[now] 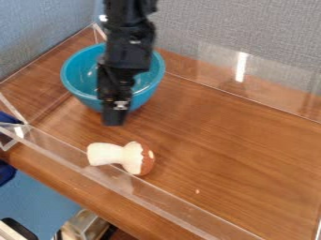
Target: Put the mushroom in the blue bowl
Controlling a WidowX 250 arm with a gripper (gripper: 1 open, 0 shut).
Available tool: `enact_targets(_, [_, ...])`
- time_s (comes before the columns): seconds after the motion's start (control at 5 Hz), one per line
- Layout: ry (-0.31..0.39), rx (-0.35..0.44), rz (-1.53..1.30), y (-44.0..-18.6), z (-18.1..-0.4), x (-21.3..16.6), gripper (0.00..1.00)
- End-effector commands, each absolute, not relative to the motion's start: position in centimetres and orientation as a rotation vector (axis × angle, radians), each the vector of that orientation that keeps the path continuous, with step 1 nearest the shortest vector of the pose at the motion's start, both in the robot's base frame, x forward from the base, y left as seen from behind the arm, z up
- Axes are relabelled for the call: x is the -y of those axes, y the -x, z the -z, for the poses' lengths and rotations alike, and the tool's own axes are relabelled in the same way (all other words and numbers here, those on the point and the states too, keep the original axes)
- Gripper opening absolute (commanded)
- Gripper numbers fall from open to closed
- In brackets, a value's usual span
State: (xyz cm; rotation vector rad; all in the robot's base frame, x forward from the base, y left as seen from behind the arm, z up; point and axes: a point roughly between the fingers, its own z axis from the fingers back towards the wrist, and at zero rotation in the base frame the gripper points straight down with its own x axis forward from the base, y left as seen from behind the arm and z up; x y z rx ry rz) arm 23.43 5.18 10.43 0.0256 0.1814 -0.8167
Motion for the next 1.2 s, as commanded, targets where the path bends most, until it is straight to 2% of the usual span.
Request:
enact_targets(0.0, [-0.071,-0.139,0.864,-22.1,-11.8,-6.4,1.0])
enact_targets(0.2, [-0.071,-0.142,0.901,-20.8,-10.8,-6.9,1.0])
enact_targets(1.0, [-0.114,-0.162,1.034,-20.9,-5.7,-6.4,1.0])
